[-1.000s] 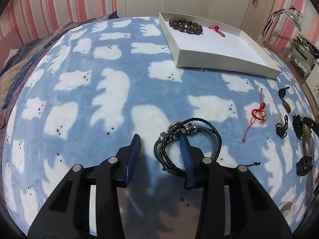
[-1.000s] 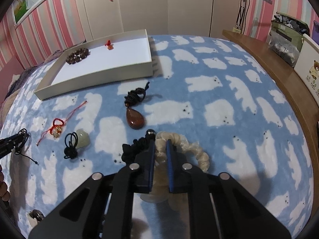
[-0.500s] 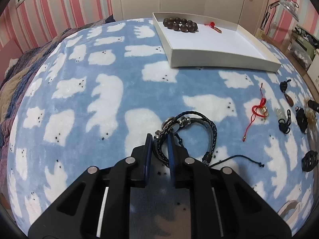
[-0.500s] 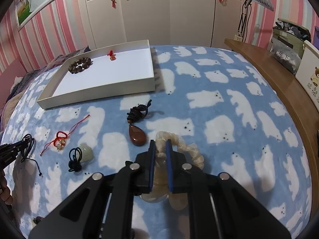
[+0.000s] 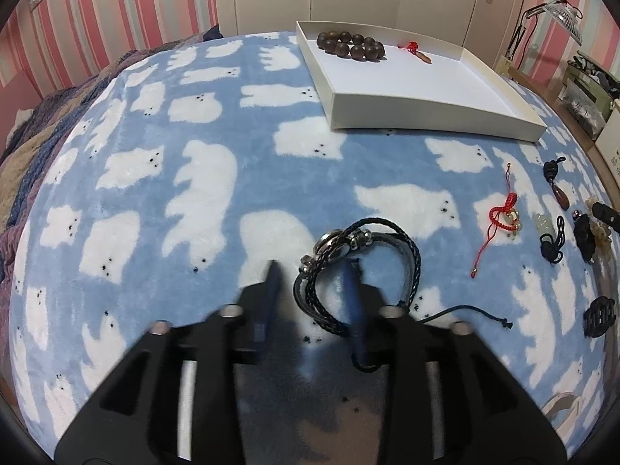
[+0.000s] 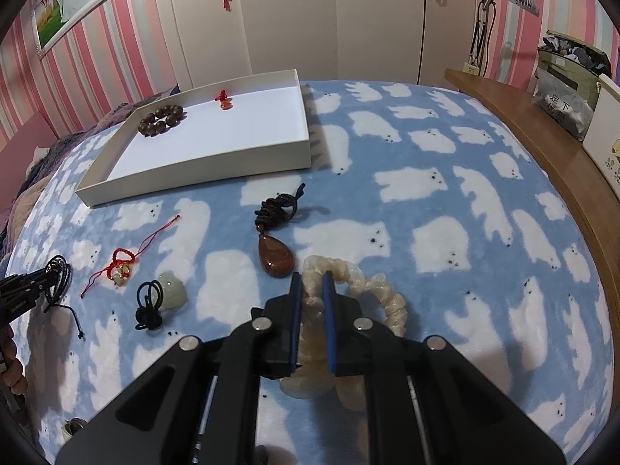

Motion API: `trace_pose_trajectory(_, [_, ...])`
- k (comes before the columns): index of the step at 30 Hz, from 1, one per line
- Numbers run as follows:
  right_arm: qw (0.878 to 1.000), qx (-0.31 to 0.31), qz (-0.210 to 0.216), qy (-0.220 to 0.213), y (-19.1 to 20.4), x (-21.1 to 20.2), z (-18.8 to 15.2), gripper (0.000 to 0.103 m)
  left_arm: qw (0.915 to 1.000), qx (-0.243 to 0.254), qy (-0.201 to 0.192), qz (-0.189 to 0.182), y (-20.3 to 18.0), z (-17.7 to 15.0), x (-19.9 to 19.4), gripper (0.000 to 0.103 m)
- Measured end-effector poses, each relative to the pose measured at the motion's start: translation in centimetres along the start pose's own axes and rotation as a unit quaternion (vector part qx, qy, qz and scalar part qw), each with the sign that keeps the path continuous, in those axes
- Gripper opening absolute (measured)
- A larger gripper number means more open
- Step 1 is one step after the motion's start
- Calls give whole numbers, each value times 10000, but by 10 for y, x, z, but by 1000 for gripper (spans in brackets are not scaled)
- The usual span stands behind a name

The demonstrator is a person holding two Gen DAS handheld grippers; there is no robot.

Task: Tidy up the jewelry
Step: 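Lift and carry the braided bracelet with the left tool while the right tool carries the scrunchie toward the tray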

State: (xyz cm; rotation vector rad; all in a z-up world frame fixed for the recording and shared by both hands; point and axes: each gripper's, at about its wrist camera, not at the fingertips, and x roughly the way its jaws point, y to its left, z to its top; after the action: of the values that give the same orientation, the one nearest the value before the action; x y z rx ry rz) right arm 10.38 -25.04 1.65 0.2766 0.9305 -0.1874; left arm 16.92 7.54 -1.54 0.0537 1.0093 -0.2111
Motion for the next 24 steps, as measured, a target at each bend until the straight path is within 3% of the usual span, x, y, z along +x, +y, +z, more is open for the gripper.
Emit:
trace_pose_trajectory(2, [10000, 10, 3, 5, 0, 1, 0, 11, 10000, 32, 2, -82, -2, 1, 1, 49])
trace_pose_trajectory(6, [10000, 7, 2, 6, 0, 1, 0, 11, 9994, 311, -24, 174, -14, 1, 4, 45])
trace_pose_trajectory(8, [10000, 3, -2, 8, 0, 1, 0, 11, 9993, 326, -32, 159, -14, 2, 4, 39])
trace_pose_trajectory(10, [10000, 2, -7, 4, 0, 2, 0, 11, 9993, 316, -38, 201, -12, 3, 3, 21])
trace_pose_trajectory(12, [10000, -10, -15, -5, 0, 2, 0, 11, 9993, 314, -31, 190, -10, 6, 2, 11])
trace_pose_trajectory(17, [10000, -28, -38, -29, 0, 1, 3, 10, 9987, 450, -171, 186, -19, 11, -4, 10])
trace_pose_trajectory(24, [9998, -29, -15, -171, -3, -4, 19, 10, 9956, 609, -706, 102, -34, 38, -37, 10])
